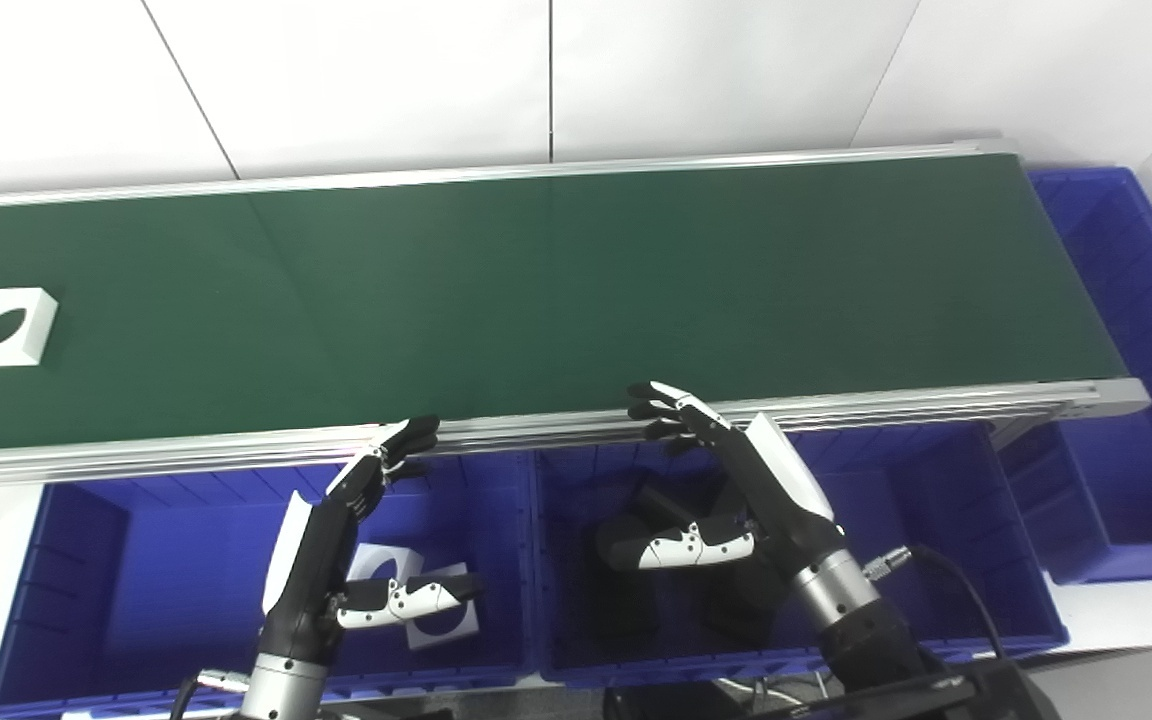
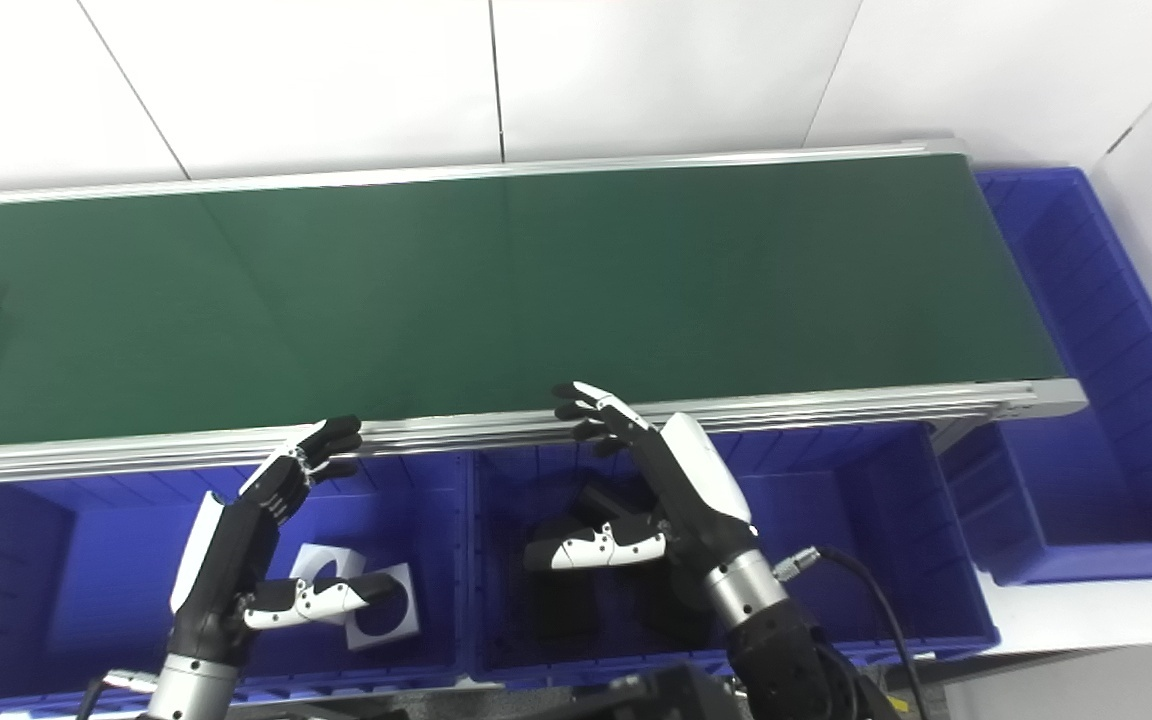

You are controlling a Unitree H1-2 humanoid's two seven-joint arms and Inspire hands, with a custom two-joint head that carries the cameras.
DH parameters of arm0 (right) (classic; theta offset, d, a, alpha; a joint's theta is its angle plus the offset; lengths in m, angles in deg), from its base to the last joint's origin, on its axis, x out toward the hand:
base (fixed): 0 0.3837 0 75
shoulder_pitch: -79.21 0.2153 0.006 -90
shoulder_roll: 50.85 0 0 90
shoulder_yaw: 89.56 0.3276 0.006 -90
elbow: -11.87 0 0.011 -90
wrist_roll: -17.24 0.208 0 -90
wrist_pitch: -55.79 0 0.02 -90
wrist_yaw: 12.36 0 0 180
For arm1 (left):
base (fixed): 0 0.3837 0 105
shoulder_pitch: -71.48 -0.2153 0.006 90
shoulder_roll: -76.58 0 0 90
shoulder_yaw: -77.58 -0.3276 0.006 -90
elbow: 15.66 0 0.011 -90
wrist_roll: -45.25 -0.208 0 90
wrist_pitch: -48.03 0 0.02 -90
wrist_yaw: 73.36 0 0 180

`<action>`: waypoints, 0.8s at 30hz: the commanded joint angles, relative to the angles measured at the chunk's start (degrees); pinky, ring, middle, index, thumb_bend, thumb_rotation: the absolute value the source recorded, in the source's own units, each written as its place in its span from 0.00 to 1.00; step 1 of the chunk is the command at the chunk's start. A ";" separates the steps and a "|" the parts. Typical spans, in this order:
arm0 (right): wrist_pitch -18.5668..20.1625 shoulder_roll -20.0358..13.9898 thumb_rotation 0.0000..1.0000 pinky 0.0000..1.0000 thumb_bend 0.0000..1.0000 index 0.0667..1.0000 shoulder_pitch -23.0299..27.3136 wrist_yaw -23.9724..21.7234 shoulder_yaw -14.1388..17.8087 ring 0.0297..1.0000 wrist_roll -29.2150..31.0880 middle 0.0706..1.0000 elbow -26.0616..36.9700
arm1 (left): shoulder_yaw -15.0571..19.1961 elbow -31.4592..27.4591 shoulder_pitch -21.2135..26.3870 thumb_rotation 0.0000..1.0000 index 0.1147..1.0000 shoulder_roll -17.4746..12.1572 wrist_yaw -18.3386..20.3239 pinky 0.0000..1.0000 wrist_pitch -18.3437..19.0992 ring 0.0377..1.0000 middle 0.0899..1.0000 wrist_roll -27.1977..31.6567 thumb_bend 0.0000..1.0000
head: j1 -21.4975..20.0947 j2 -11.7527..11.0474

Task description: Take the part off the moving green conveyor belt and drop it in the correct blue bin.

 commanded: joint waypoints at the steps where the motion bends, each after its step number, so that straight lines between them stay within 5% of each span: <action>1: -2.56 -0.03 0.30 0.66 0.93 0.84 -0.40 0.14 -0.01 0.73 -0.06 0.78 1.65 | -0.20 -0.93 0.22 0.27 0.80 -0.06 -0.45 0.75 -2.61 0.83 0.85 0.66 0.86 | 0.07 0.07; 5: -2.97 0.08 0.29 0.67 0.92 0.84 -0.44 0.51 -0.10 0.73 -0.42 0.77 1.21 | -0.26 -0.70 0.11 0.27 0.79 -0.10 -1.29 0.75 -2.78 0.82 0.84 0.01 0.86 | 1.48 -1.23; 14: -8.38 -1.03 0.21 0.62 0.91 0.82 -0.47 1.56 0.22 0.71 0.78 0.75 -1.93 | -0.74 -2.49 -0.67 0.28 0.76 1.14 -4.65 0.72 -2.83 0.79 0.81 -0.36 0.90 | 12.56 -8.50; 24: -7.37 -0.80 0.18 0.63 0.92 0.82 -0.84 0.42 0.96 0.74 2.07 0.76 -2.49 | 2.05 -7.19 2.62 0.32 0.75 0.45 -4.61 0.70 -1.66 0.78 0.79 -1.83 0.96 | 14.02 -11.75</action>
